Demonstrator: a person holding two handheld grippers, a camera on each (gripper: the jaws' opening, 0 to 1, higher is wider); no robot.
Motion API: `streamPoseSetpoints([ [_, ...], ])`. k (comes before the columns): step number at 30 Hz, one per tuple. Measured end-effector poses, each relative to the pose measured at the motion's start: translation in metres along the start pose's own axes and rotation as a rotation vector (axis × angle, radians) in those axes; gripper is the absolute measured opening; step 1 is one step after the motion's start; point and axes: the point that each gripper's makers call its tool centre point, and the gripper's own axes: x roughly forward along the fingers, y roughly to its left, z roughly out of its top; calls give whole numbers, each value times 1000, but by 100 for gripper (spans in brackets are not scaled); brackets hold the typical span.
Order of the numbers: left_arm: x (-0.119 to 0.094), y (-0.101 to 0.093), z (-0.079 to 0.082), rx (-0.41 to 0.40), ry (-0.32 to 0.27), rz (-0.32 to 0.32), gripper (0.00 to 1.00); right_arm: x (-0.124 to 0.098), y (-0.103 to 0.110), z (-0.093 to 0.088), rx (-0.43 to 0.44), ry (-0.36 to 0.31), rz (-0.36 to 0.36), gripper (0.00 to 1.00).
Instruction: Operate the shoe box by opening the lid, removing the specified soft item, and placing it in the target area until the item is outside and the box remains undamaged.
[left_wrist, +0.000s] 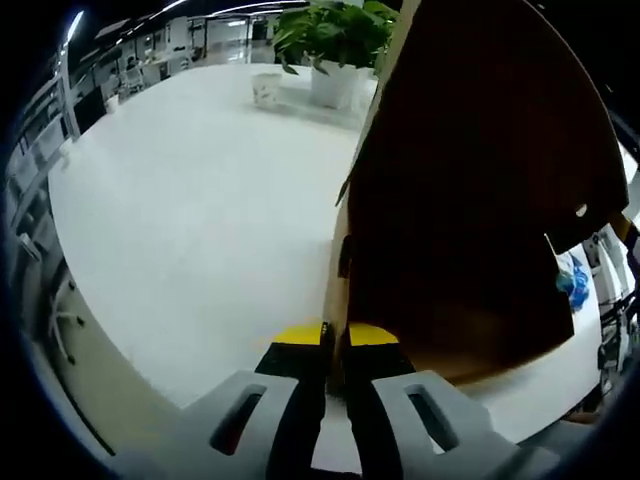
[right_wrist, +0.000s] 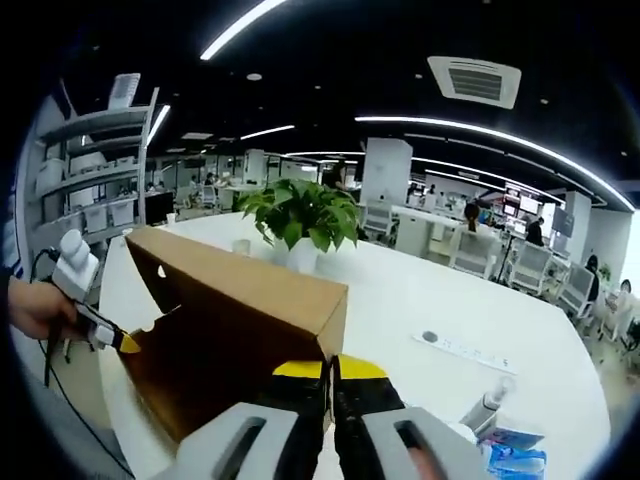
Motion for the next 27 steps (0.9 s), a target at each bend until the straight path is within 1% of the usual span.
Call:
streamPoseSetpoints([
  [4, 2, -1, 1, 12, -4, -7, 4, -3, 1, -3, 9, -6, -13, 0],
  [9, 3, -2, 3, 3, -14, -23, 4, -8, 4, -10, 9, -1, -16, 0],
  [11, 3, -2, 3, -5, -27, -39, 5, -10, 5, -13, 13, 0, -18, 0],
  [14, 2, -6, 1, -6, -43, -74, 5, -15, 4, -16, 36, -12, -47, 0],
  [15, 2, -6, 1, 6, -48, -82, 5, -17, 4, -18, 64, -22, -55, 0],
  [16, 2, -6, 0, 14, -49, -87, 5, -17, 4, -20, 71, -22, -58, 0],
  [21, 0, -7, 1, 16, -58, -122, 6, -20, 9, -28, 70, -14, -55, 0],
  [25, 1, -8, 1, 22, -61, -134, 7, -21, 12, -34, 67, -4, -50, 0],
  [27, 1, -8, 1, 24, -61, -142, 7, -23, 13, -37, 80, -4, -49, 0],
])
